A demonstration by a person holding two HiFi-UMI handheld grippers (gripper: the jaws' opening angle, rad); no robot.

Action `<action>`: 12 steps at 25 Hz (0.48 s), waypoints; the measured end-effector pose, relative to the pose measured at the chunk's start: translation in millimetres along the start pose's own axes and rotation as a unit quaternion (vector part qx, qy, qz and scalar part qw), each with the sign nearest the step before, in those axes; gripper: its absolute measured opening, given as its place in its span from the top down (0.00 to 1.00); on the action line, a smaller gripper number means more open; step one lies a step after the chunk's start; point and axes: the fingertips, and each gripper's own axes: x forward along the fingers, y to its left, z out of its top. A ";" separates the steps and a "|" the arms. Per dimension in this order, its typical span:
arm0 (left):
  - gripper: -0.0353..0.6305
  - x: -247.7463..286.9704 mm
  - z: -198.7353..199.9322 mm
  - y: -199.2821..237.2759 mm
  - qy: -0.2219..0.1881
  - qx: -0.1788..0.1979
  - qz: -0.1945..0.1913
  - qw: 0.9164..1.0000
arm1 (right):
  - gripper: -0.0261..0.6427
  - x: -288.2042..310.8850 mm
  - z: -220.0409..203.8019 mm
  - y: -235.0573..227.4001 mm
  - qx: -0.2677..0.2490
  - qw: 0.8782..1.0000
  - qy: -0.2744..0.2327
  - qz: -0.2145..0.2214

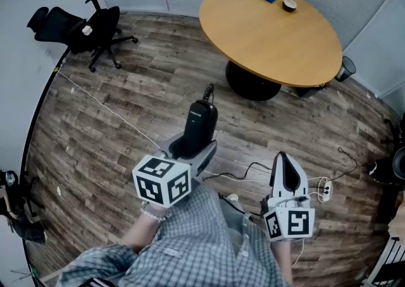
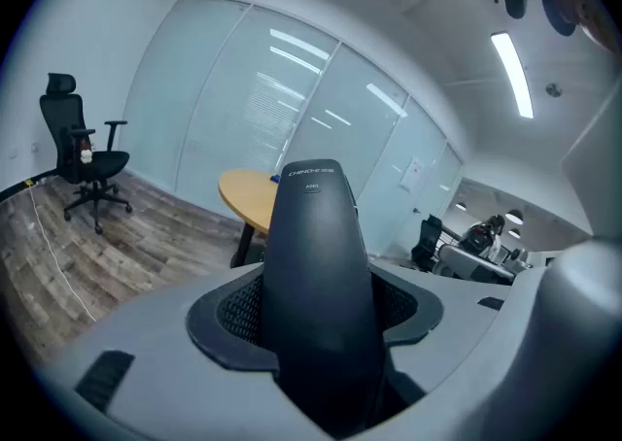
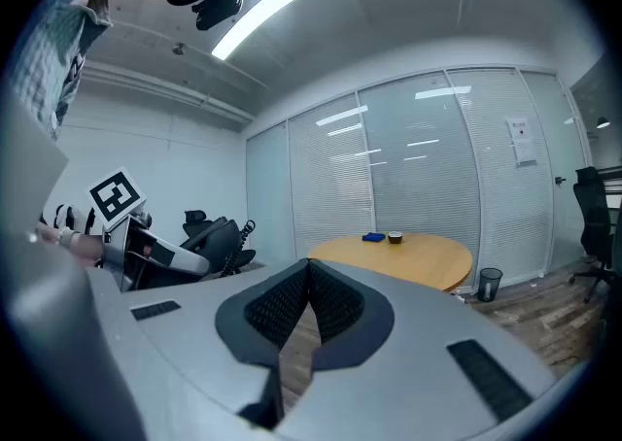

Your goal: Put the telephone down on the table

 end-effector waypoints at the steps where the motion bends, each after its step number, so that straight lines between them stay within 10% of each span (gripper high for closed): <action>1: 0.53 -0.4 0.4 1.1 -0.001 0.001 -0.001 1.000 | 0.95 0.1 -0.2 1.1 0.000 1.000 0.000 -0.001; 12: 0.53 -3.9 9.0 14.8 -0.004 0.004 -0.010 1.000 | 0.95 6.9 1.4 12.0 0.001 1.000 -0.001 -0.012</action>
